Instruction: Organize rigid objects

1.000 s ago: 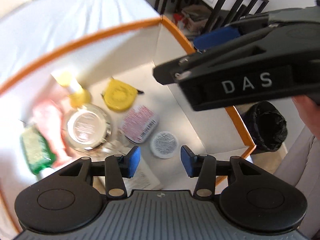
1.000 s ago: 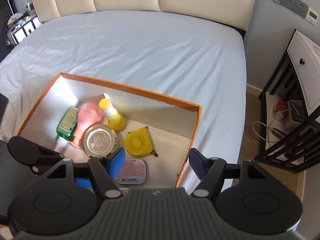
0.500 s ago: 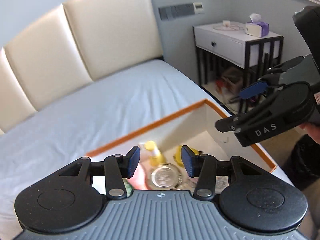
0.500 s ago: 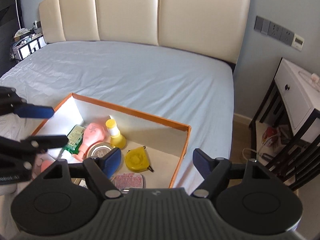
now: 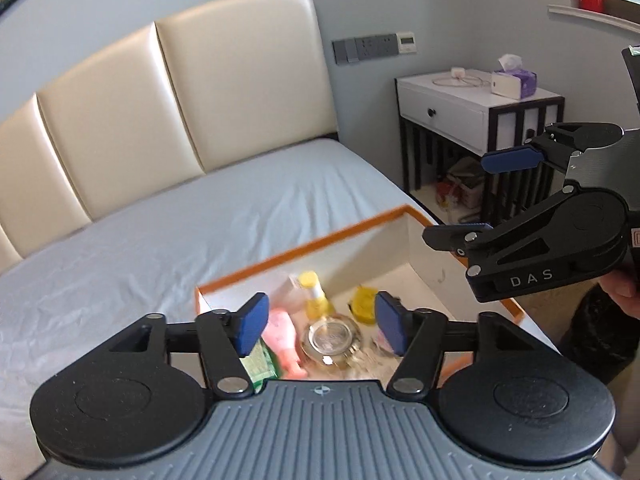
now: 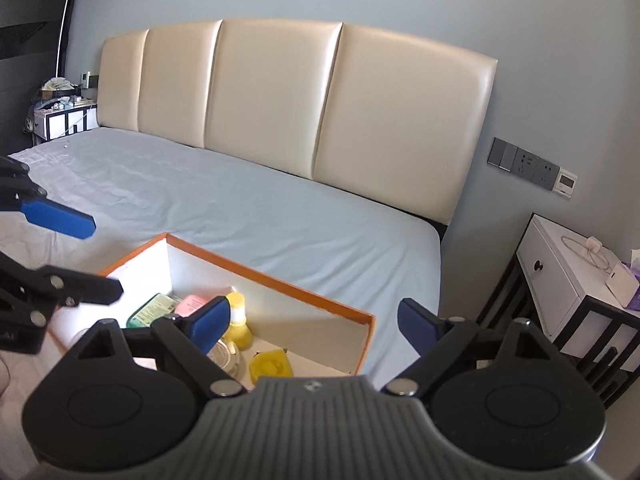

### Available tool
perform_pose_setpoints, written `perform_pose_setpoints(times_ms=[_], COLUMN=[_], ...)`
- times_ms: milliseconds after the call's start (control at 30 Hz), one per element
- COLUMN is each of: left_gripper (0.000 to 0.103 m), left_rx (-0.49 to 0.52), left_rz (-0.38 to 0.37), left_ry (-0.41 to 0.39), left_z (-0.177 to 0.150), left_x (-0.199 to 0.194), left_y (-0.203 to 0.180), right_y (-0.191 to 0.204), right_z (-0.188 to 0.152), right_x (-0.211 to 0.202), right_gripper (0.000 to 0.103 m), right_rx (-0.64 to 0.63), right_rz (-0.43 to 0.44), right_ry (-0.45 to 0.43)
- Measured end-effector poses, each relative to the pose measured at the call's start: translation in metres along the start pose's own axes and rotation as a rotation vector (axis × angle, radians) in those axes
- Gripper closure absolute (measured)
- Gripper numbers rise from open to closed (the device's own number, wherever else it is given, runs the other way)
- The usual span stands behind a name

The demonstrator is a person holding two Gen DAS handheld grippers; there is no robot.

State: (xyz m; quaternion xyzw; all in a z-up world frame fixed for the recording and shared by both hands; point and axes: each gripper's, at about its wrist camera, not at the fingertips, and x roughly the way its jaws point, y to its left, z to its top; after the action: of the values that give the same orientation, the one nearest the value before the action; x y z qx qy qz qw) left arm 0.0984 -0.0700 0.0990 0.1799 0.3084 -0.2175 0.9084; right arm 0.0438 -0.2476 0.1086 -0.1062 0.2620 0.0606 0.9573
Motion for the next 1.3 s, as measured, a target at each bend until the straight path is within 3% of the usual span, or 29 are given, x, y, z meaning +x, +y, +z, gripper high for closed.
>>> perform_pose_setpoints(times_ms=[167,367,600,833,1300], left_gripper=[0.027,0.027,0.026,0.026,0.026], left_rx=[0.152,0.130,0.095,0.061,0.084], left_rz=[0.016,-0.010,0.004,0.017,0.009], left_ry=[0.042,0.176,0.185,0.202,0.176], left_z=[-0.026,-0.053,-0.058,-0.057,-0.049], left_x=[0.009,0.022,0.023,0.028,0.025], left_y=[-0.007,0.002,0.013,0.021,0.015], right_y=[0.011,0.038,0.057,0.053,0.048], right_z=[-0.019,-0.039,-0.041,-0.042,-0.045], right_x=[-0.001,0.003,0.015,0.025,0.019], right_gripper=[0.009,0.009,0.009,0.009,0.009], right_rx=[0.118,0.105,0.046,0.076,0.092], right_rz=[0.055,0.051,0.060,0.070,0.058], right_ry=[0.113,0.197,0.222,0.263,0.278])
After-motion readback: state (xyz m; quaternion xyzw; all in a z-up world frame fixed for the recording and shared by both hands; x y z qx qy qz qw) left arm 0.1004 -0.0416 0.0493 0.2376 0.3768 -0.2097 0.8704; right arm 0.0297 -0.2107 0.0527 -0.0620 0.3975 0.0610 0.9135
